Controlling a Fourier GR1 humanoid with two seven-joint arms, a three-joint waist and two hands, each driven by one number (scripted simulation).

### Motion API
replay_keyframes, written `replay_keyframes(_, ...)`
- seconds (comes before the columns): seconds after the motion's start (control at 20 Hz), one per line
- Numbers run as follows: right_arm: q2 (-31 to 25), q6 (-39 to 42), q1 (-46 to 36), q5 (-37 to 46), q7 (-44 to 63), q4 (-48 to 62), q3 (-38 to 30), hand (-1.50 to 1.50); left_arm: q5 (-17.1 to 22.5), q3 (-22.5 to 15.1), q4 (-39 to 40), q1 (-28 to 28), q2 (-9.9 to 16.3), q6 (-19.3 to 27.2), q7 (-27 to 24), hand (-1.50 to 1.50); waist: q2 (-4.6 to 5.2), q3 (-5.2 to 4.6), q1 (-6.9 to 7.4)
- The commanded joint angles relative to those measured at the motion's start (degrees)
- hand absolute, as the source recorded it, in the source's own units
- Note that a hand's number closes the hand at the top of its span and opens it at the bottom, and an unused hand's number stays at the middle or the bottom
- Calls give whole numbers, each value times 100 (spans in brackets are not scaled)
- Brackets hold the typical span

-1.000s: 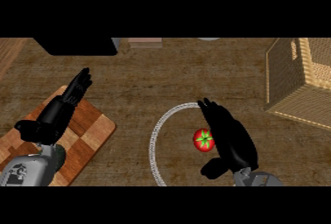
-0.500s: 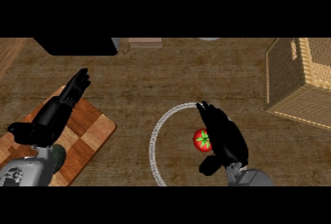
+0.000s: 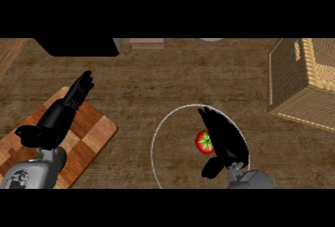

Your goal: Pick the tomato from the placemat and place it in the basket

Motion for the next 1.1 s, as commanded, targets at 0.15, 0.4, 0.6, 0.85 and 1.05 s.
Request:
replay_keyframes(0.15,-137,250,227,148,-365,311,271,150,-166,1,316,-215,-150,72,-108,0,9,4,-20)
replay_keyframes(0.4,81,-136,-15,470,-512,787,325,150,-89,142,414,-128,-35,-141,-260,0,11,4,0)
replay_keyframes(0.6,-352,92,-152,622,-922,613,426,150,-114,74,126,-198,-106,-65,67,0,8,5,1)
replay_keyframes(0.85,-351,-304,234,980,-854,106,540,150,-78,136,-6,86,-11,-255,-189,0,1,4,-9)
replay_keyframes(1.05,-1346,-58,725,490,-1313,-693,-293,150,-71,122,-79,242,-103,-190,-88,0,-6,4,-38)
